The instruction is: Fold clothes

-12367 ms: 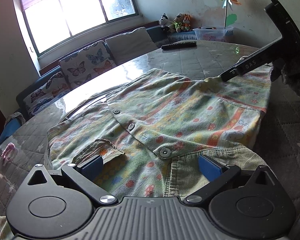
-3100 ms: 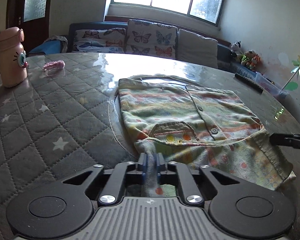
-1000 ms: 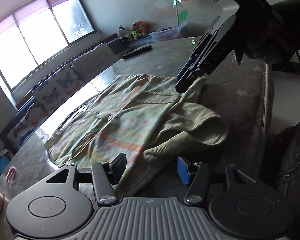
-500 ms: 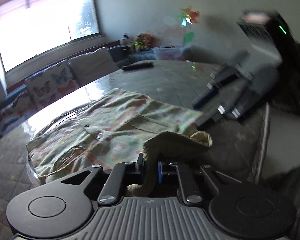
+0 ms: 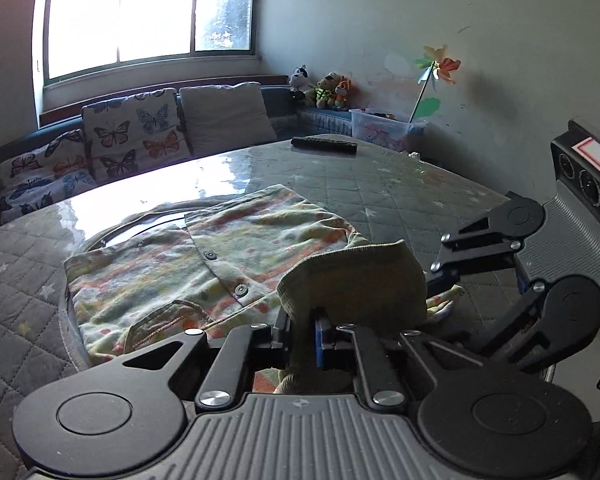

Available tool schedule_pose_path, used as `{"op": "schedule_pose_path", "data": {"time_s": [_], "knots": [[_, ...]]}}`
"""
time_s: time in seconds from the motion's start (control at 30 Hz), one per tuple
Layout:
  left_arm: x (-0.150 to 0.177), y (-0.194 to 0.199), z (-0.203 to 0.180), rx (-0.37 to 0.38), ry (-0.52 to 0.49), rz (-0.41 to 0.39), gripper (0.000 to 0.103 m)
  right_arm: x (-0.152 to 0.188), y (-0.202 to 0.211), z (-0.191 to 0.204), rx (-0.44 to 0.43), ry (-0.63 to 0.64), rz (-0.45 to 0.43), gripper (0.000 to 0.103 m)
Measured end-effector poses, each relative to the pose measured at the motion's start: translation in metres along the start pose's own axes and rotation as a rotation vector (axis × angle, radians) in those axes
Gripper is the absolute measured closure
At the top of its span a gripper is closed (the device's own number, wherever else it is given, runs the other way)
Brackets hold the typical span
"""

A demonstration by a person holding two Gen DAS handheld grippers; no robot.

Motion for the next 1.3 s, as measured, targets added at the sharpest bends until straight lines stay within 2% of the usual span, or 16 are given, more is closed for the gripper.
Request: {"op": "schedule_pose_path", "data": {"time_s": [0.1, 0.2, 0.27, 0.37, 0.57, 0.7, 0.73, 0.77, 0.87, 0.97, 1.1, 1.3], "knots": [[0.006, 0.007, 0.000, -0.018, -0.005, 0.000, 0.085, -0.006, -0.004, -0.005, -0.023, -0.059, 0.022, 0.085], [0.013, 0.020, -0.002, -0.031, -0.034, -0.003, 0.074, -0.016, -0.004, -0.012, -0.033, -0.111, 0.027, 0.086], [0.020, 0.029, -0.003, -0.049, -0.059, -0.001, 0.060, -0.022, -0.003, -0.017, -0.037, -0.139, 0.023, 0.087], [0.031, 0.041, -0.004, -0.080, -0.097, 0.015, 0.053, -0.031, -0.004, -0.023, -0.032, -0.162, 0.013, 0.088], [0.055, 0.044, 0.000, -0.189, -0.202, 0.070, 0.051, -0.041, -0.004, -0.031, -0.019, -0.176, -0.014, 0.088], [0.062, 0.040, 0.000, -0.254, -0.308, 0.085, 0.052, -0.042, -0.004, -0.033, -0.012, -0.192, -0.018, 0.089], [0.063, 0.039, 0.001, -0.267, -0.327, 0.088, 0.053, -0.041, -0.004, -0.033, -0.010, -0.198, -0.021, 0.090], [0.064, 0.039, 0.003, -0.275, -0.333, 0.090, 0.062, -0.041, -0.003, -0.033, -0.009, -0.204, -0.023, 0.090], [0.065, 0.040, 0.009, -0.292, -0.334, 0.089, 0.082, -0.040, -0.002, -0.033, -0.007, -0.222, -0.032, 0.092], [0.061, 0.047, 0.012, -0.281, -0.308, 0.077, 0.093, -0.040, 0.003, -0.033, -0.002, -0.232, -0.048, 0.094], [0.051, 0.061, -0.001, -0.221, -0.283, 0.058, 0.095, -0.040, 0.016, -0.034, 0.004, -0.239, -0.068, 0.095], [0.046, 0.092, -0.042, -0.083, -0.287, 0.069, 0.095, -0.033, 0.064, -0.028, -0.030, -0.226, -0.089, 0.095]]}}
Point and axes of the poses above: each gripper's, at about its wrist camera, not at the fingertips, and y roughly against the way its jaws point, z to its left, x to its underside, the point moved 10 cm from there along -y, roughly the way its jaws point, and after that the axes turned 11 degrees about x, right-handed, at the moved point
